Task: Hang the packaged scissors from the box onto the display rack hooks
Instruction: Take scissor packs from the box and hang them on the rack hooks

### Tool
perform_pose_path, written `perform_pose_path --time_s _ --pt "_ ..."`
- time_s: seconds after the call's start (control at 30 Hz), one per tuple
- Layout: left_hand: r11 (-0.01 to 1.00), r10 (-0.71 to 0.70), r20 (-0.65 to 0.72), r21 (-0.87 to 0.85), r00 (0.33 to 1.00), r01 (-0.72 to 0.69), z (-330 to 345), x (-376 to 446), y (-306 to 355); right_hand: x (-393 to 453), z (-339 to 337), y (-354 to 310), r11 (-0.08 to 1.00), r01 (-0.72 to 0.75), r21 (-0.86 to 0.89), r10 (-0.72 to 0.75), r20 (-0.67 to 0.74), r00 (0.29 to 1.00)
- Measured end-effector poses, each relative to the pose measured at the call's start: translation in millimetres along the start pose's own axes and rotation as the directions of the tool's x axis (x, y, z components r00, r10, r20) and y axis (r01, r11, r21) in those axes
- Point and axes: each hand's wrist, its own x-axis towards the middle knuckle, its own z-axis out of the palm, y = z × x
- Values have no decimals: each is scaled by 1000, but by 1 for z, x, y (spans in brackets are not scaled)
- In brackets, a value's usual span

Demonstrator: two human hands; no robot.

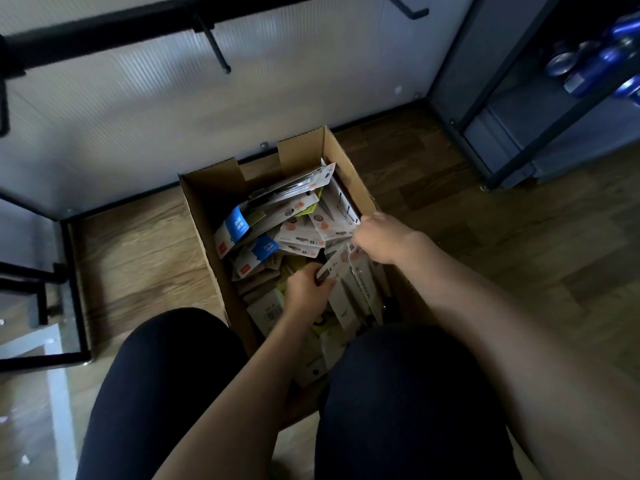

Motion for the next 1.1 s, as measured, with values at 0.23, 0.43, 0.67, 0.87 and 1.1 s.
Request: perform_pose_path --time_s 0.23,0.43,0.67,0.87,1.1 --pt "988 57 33 144 998 -62 -57 -66 53 -73 -77 4 998 60 -20 -58 70 996" --pt "984 135 -133 132 982 -118 -134 -159 152 -152 -192 14 997 79 -13 -79 -52 995" --pt "968 250 -259 87 933 -235 -229 -269 266 -256 -336 20 954 -39 297 105 -210 972" --pt "956 275 -410 20 870 -293 -300 -349 335 -330 -428 -4 727 -75 683 439 -378 815" --pt "910 357 -503 -2 787 -414 -370 -433 362 -396 -505 -47 652 54 756 591 -552 588"
